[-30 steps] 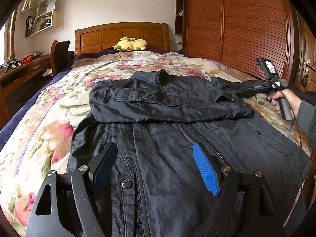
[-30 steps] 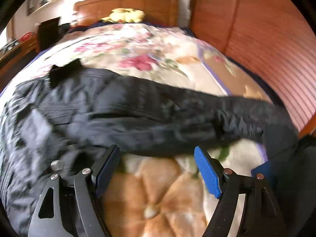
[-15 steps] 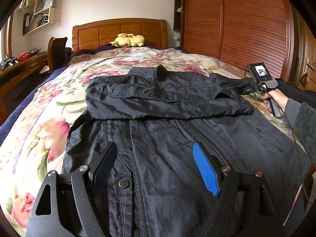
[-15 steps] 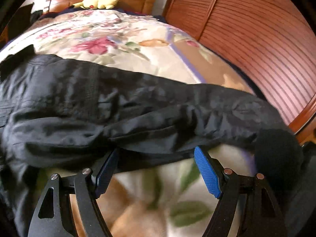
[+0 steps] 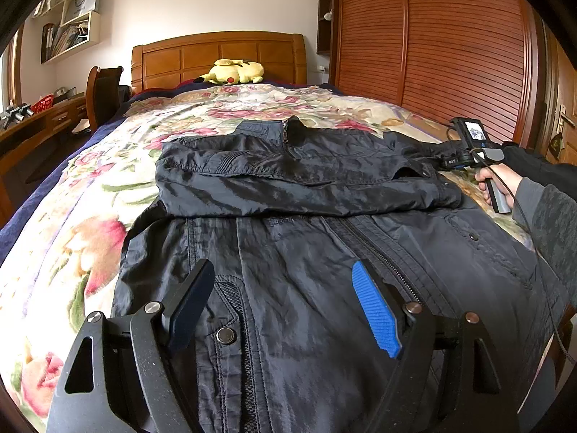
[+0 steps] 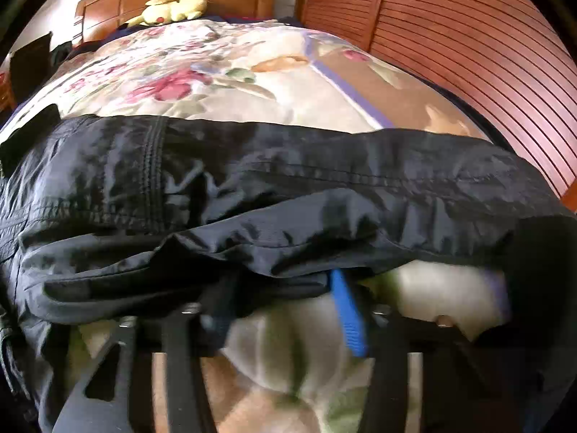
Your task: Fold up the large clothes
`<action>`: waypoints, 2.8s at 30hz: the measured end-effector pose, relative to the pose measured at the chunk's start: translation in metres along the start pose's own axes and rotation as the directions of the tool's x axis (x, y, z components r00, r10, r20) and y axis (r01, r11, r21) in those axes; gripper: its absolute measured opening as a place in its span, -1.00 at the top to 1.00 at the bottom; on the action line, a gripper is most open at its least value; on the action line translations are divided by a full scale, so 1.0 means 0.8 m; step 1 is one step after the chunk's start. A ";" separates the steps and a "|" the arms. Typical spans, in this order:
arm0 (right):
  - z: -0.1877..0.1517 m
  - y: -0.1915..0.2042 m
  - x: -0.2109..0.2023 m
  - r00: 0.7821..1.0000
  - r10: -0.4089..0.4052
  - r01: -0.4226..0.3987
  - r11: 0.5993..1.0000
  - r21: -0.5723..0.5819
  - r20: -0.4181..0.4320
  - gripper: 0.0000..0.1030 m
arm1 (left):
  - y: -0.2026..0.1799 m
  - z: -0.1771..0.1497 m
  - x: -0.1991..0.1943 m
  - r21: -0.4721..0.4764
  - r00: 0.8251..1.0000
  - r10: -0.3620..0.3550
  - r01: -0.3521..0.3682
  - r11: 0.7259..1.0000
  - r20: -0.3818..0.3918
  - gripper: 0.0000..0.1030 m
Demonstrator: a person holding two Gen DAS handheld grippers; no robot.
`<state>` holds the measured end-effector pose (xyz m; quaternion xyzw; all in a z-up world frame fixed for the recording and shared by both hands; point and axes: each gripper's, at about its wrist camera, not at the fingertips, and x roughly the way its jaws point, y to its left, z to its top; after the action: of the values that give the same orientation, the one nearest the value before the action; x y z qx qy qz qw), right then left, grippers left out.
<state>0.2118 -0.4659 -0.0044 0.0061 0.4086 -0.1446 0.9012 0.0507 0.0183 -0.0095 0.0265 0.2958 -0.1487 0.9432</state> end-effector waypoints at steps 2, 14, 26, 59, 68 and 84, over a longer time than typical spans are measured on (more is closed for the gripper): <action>0.005 0.003 0.000 1.000 0.005 -0.005 1.000 -0.019 0.000 0.76 | 0.000 0.000 0.000 -0.001 1.000 0.000 0.000 1.000 -0.001 -0.55; 0.037 0.039 -0.118 0.969 0.020 0.005 0.995 -0.098 0.247 0.88 | 0.000 0.000 -0.004 0.005 1.000 -0.001 0.001 1.000 0.013 -0.55; -0.048 0.218 -0.249 0.877 0.368 -0.201 0.865 -0.460 0.308 0.88 | -0.002 0.000 -0.014 0.009 0.999 0.009 -0.010 1.000 0.039 -0.55; -0.142 0.166 -0.321 0.948 0.229 -0.156 0.939 -0.305 0.220 -0.32 | 0.008 0.000 -0.021 -0.031 0.999 -0.007 0.009 0.999 0.045 -0.55; -0.127 0.143 -0.268 0.975 0.153 -0.125 0.977 -0.173 0.161 -0.32 | 0.009 -0.003 -0.024 -0.027 0.999 -0.005 0.006 1.000 0.042 -0.55; -0.087 0.113 -0.175 0.988 0.129 -0.137 0.985 0.101 0.082 -0.33 | 0.000 -0.006 -0.015 0.007 1.000 0.008 -0.008 1.000 0.017 -0.55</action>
<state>0.0972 -0.3343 0.0430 0.0758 0.3651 -0.1056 0.9219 0.0388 0.0224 -0.0062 0.0298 0.2870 -0.1465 0.9462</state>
